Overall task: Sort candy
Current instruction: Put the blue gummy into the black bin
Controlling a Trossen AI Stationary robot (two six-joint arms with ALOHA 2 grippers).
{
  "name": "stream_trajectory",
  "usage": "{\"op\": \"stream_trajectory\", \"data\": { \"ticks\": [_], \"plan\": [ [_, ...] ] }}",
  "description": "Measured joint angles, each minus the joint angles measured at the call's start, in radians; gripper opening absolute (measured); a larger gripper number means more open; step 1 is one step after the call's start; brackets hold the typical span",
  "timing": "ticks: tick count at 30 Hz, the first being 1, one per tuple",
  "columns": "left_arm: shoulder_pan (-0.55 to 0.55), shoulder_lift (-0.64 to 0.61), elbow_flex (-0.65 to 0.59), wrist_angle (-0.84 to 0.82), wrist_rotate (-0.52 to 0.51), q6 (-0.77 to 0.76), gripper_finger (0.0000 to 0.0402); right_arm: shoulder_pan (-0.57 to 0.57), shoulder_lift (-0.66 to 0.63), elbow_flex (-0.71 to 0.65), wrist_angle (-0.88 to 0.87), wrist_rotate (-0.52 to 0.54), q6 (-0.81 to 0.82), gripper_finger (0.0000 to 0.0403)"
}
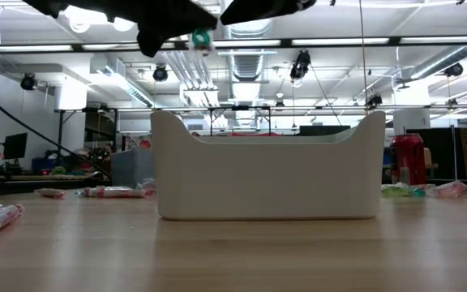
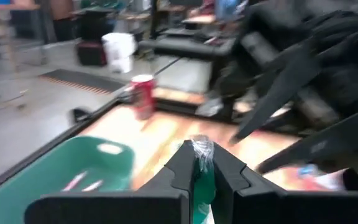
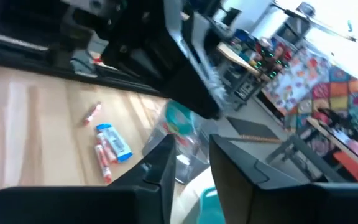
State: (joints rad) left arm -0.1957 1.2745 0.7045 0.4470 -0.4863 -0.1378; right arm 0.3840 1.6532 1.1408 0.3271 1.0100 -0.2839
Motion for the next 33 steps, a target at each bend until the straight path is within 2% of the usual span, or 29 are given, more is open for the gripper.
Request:
{"op": "stream_trajectory", "data": {
  "ticks": [5,11,15,19,24,33],
  "plan": [
    [0.116,-0.078,0.000,-0.256,-0.099,-0.019,0.0006,0.000,-0.035,0.000,-0.134,0.009,0.130,0.0108],
    [0.367,-0.088,0.000,-0.517,-0.107,-0.037,0.0006,0.000,-0.060,0.000,-0.286,0.012,0.273,0.0103],
    [0.545,-0.039,0.000,-0.574,-0.031,-0.037,0.0006,0.000,-0.058,0.000,-0.310,0.012,0.313,0.0104],
    [0.664,0.031,0.000,-0.571,0.074,-0.035,0.0010,0.000,-0.058,0.000,-0.345,0.011,0.337,0.0109],
    [0.727,0.104,-0.001,-0.582,0.085,-0.034,0.0024,0.000,-0.058,0.000,-0.349,0.011,0.339,0.0109],
    [0.725,0.135,-0.001,-0.588,0.086,-0.013,0.0069,0.000,-0.065,0.000,-0.353,0.010,0.363,0.0109]
  ]
}}
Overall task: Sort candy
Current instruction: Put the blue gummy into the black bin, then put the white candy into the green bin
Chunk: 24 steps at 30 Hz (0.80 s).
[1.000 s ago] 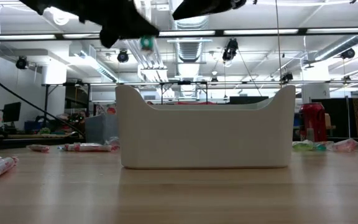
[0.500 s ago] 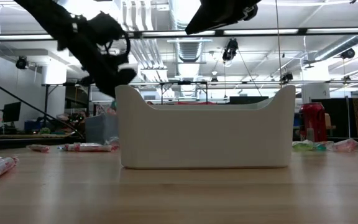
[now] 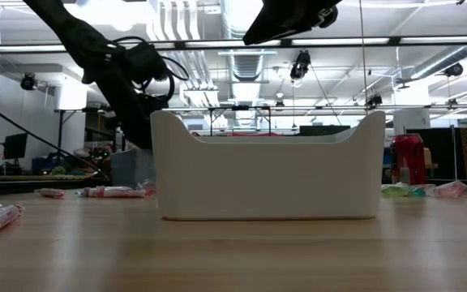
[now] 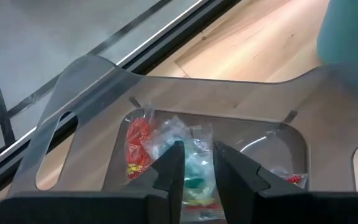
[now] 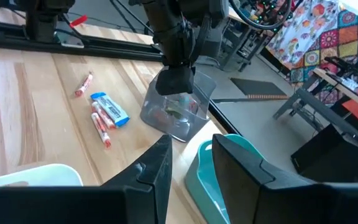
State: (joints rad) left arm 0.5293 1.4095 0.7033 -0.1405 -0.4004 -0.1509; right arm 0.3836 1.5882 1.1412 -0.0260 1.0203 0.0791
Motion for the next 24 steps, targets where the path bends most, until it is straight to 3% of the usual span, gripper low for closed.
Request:
{"op": "stream_trajectory", "data": {
  "ticks": [8,16,21,24],
  "plan": [
    [-0.039,-0.068,0.000,-0.011,0.044,0.003,0.0097,0.000,-0.017,0.000,-0.044,-0.007,0.051,0.0109],
    [-0.176,-0.209,-0.001,-0.086,0.236,0.016,0.0100,0.000,-0.056,0.000,-0.177,-0.084,0.202,0.0109],
    [-0.292,-0.311,0.000,-0.331,0.423,0.112,0.0100,0.000,-0.082,0.000,-0.243,-0.171,0.246,0.0109],
    [-0.365,-0.345,0.000,-0.542,0.442,0.100,0.0100,0.000,-0.083,0.000,-0.241,-0.186,0.243,0.0109]
  ]
}}
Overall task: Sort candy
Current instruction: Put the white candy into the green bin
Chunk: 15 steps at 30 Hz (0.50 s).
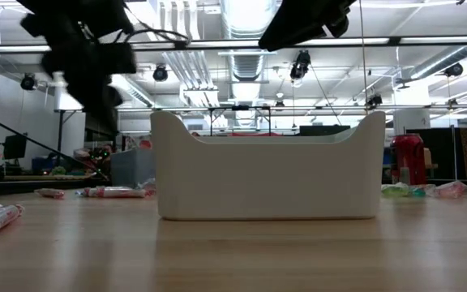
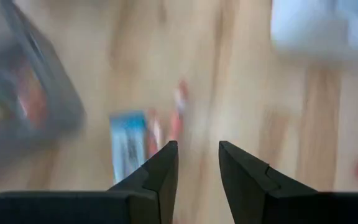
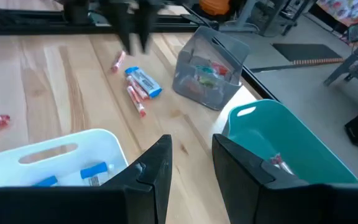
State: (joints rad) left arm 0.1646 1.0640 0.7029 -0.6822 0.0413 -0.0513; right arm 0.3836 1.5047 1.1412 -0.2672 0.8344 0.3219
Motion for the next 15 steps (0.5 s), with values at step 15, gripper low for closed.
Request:
{"op": "stream_trajectory", "data": {
  "ticks": [15],
  "plan": [
    [-0.103,0.180,0.049,-0.145,-0.260,-0.166,0.0140,0.000,0.003,0.000,-0.040,-0.004,-0.007,0.0109]
  ]
}}
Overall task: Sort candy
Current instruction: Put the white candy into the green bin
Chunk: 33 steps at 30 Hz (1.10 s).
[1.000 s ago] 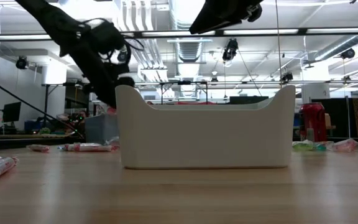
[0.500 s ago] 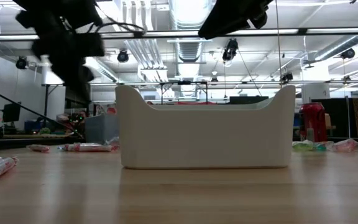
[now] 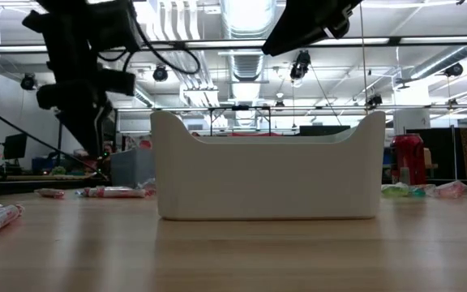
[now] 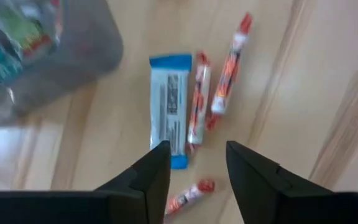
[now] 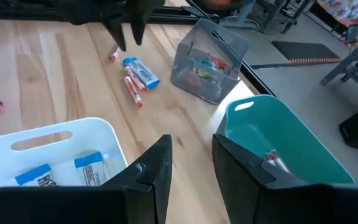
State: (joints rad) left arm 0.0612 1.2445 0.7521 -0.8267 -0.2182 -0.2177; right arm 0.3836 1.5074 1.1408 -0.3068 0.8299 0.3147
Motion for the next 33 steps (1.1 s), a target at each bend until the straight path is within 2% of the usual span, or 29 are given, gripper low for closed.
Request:
{"op": "stream_trajectory", "data": {
  "ticks": [5,7,13,30,33],
  "plan": [
    [0.000,0.141,0.054,-0.224,0.001,-0.080,0.0160,0.000,0.000,0.000,-0.003,0.000,0.000,0.0109],
    [0.000,0.185,0.059,-0.264,0.001,-0.083,0.0162,0.000,0.000,0.000,-0.004,0.000,0.000,0.0109],
    [-0.002,0.271,0.027,-0.256,0.001,-0.003,0.0162,0.000,0.001,0.000,-0.005,0.000,0.000,0.0109],
    [-0.002,0.397,0.027,-0.179,-0.033,0.043,0.0162,0.000,0.001,0.000,-0.023,-0.009,0.018,0.0109],
    [-0.002,0.413,0.037,-0.184,-0.027,0.050,0.0151,0.000,0.001,0.000,-0.025,-0.030,0.020,0.0109]
  ]
}}
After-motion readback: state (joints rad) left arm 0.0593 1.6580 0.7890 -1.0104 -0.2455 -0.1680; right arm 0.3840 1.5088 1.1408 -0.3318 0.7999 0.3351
